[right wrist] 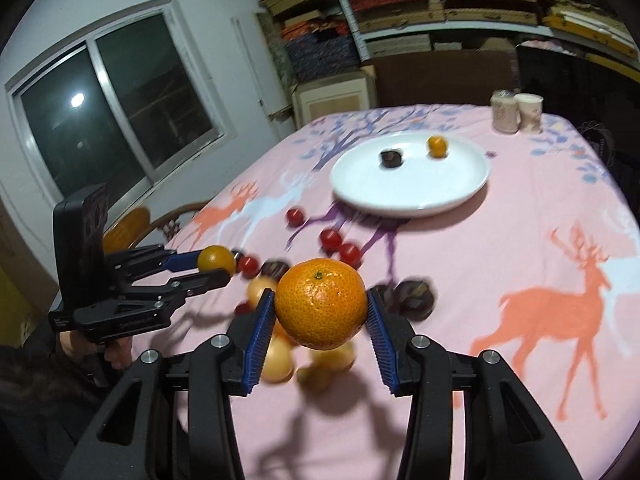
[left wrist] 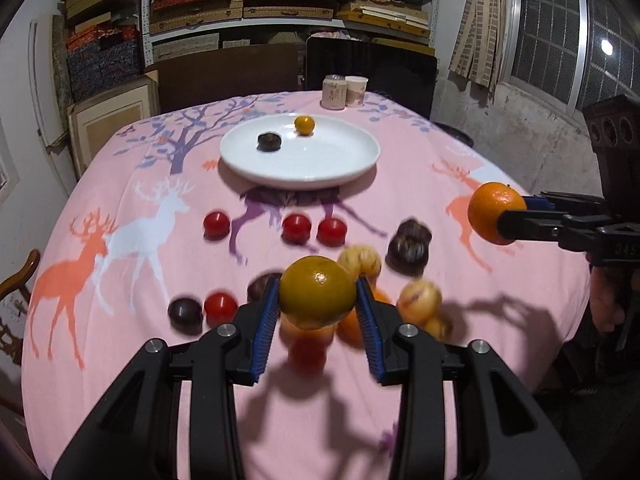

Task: Organize fruits
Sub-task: 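Carry both fruits to the white plate and release them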

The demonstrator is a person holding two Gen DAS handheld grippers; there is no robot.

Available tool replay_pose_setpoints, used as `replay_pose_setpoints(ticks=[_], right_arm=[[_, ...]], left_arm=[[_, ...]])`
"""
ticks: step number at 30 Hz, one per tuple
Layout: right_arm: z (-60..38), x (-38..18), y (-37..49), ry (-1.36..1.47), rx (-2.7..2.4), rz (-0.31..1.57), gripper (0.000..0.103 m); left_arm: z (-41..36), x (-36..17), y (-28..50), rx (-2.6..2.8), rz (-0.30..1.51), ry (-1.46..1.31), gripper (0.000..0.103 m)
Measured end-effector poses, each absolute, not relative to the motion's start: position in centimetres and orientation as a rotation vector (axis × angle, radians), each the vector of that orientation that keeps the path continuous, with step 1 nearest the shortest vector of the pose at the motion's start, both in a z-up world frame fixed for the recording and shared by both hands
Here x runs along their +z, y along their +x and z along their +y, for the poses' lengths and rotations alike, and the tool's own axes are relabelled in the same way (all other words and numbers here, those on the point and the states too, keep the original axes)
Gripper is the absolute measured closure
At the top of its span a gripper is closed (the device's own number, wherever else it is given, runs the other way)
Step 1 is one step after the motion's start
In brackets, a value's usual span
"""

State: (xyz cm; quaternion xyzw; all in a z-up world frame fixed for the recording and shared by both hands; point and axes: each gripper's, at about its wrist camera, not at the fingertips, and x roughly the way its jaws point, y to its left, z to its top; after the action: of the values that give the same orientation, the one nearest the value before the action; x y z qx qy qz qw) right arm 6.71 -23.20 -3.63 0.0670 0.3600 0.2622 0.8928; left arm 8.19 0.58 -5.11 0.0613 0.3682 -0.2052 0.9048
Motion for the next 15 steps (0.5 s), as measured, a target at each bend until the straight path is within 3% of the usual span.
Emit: replay_pose_setpoints(ticks=[9,15], right_arm=[[-26.3,0.8,15.9,0.147,0.403,0.696,0.057],[-26.8,-0.3,22.8,0.169,0.342,0.763,0.057]], left_arm=[[-2.7,-1.7,20.1,-0.389,0.786,0.133,0.066],[-4.7,-3.6,27.9,-0.355,0.879,0.118,0.066]])
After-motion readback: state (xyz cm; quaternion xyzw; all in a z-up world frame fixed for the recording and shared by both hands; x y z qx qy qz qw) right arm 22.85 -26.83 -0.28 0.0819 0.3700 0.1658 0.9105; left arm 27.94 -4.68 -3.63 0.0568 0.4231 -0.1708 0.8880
